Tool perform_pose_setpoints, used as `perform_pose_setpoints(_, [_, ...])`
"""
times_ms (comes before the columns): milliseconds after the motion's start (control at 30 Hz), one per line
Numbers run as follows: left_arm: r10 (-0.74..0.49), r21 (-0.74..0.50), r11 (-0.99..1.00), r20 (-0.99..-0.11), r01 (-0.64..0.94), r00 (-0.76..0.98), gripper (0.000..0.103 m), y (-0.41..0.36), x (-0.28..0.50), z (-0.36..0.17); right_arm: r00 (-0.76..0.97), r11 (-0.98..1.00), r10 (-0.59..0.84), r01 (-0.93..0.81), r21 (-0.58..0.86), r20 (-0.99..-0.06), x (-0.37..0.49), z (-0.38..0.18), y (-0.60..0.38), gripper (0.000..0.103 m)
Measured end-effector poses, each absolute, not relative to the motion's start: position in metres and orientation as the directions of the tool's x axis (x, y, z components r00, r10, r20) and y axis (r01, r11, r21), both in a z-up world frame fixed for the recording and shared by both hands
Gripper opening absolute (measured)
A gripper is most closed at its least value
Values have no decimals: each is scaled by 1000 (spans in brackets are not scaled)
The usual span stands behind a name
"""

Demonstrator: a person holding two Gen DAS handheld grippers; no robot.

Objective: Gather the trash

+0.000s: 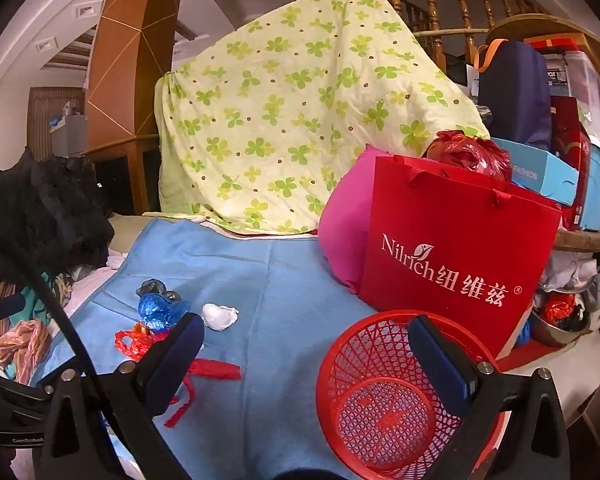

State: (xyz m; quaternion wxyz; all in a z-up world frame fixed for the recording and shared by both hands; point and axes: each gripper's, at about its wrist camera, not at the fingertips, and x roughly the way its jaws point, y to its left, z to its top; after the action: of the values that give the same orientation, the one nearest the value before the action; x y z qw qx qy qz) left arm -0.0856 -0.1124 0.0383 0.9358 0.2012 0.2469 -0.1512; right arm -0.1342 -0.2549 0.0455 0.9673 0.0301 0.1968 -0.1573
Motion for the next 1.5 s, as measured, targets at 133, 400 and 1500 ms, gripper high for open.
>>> perform_pose_setpoints(133, [-188, 308, 867, -527, 392, 829, 103, -118, -86, 38, 873, 948, -289, 319, 11, -394, -141, 46, -262, 103])
perform_pose_setpoints(400, [-196, 312, 856, -541, 411, 818, 103, -122, -85, 33, 870, 945, -289, 325, 24, -400, -140, 41, -263, 103])
perform_pose_setpoints(1500, [-382, 128, 565, -835, 815, 395, 103, -20, 2, -141, 479, 876, 394, 64, 479, -784, 104, -165, -167, 40])
